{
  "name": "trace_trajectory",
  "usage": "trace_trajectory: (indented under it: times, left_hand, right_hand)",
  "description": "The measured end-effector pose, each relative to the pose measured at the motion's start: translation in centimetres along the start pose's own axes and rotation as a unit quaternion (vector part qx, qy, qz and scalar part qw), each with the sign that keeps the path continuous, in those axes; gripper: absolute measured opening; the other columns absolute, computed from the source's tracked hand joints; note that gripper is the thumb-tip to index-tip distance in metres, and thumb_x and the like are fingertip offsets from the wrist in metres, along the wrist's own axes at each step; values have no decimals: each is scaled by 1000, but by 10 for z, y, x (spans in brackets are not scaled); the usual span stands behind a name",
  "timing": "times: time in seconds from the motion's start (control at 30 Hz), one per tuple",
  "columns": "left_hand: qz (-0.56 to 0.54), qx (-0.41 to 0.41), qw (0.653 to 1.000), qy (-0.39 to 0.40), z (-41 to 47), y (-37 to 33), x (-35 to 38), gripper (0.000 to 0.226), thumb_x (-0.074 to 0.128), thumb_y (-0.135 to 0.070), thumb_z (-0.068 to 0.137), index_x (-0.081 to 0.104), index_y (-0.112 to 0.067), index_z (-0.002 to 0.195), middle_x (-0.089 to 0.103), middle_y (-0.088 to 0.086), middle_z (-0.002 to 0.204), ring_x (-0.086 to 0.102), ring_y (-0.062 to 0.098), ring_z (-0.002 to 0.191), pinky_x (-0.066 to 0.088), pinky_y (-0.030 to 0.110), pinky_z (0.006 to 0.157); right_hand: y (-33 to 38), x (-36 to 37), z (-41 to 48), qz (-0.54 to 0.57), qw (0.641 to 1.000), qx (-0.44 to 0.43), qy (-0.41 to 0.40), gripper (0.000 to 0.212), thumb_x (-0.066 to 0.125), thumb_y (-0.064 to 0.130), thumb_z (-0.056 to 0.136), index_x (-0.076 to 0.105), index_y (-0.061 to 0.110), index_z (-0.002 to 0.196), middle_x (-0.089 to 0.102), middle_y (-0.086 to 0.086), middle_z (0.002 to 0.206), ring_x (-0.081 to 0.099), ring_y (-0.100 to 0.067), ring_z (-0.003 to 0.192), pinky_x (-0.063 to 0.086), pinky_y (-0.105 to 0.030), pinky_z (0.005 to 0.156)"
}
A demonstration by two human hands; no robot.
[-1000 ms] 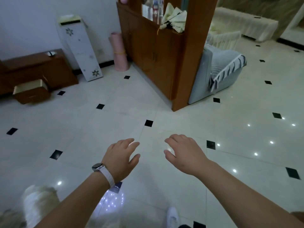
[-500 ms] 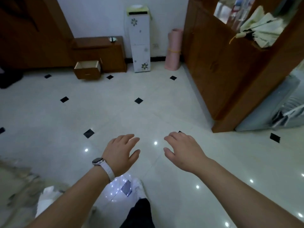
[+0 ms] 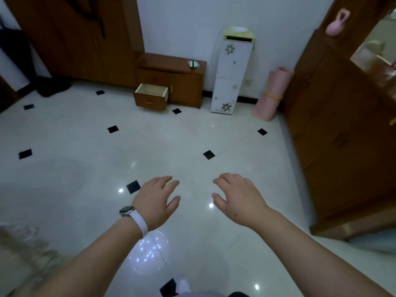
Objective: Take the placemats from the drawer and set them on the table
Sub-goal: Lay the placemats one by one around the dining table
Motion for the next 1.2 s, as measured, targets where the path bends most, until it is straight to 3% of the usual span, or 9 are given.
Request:
trace_trajectory:
  times: [0.17, 0.43, 0.73, 0.9, 1.2]
  left_hand:
    - [13, -64, 998, -14, 20, 63, -14, 49, 45, -46, 86, 67, -14, 116, 68, 10, 117, 66, 32, 101, 53, 42, 86]
    - [44, -191, 980, -22, 51, 164, -22, 47, 45, -48, 85, 66, -19, 116, 68, 5, 117, 65, 28, 101, 52, 40, 84]
    - [79, -312, 947, -9, 117, 255, -48, 48, 45, -48, 87, 64, -19, 120, 66, 7, 120, 65, 30, 103, 52, 42, 85]
    - [83, -410, 908, -39, 88, 297, -80, 48, 46, -46, 84, 66, -17, 115, 68, 9, 115, 66, 31, 96, 53, 39, 79]
    - [70, -580, 805, -104, -47, 370, -106, 49, 46, -46, 85, 66, -14, 116, 67, 9, 115, 66, 31, 95, 56, 39, 76]
  right_hand:
    - [17, -9, 86, -1, 999, -46, 10, 60, 29, 48, 89, 52, 21, 137, 51, 4, 138, 47, -21, 125, 35, -37, 103]
    - [51, 0, 234, -2, 988, -155, 27, 52, 36, 47, 94, 54, 20, 135, 53, 3, 137, 50, -23, 122, 37, -37, 100]
    - [99, -9, 405, -2, 952, -300, 65, 47, 39, 45, 99, 47, 23, 140, 48, 5, 142, 44, -19, 128, 34, -35, 105]
    - [175, -3, 459, -4, 917, -391, 83, 45, 41, 45, 99, 48, 25, 139, 49, 6, 139, 44, -19, 126, 34, -34, 103]
    - [385, 40, 447, -28, 816, -563, 125, 44, 44, 43, 98, 52, 22, 136, 52, 4, 137, 48, -22, 123, 36, -36, 101]
Point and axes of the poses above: each hand's wrist, its own z-axis towards the middle knuckle, its own x-axis out of the palm, y = z × x, the point moved 9 cm from there along z, towards the middle knuckle
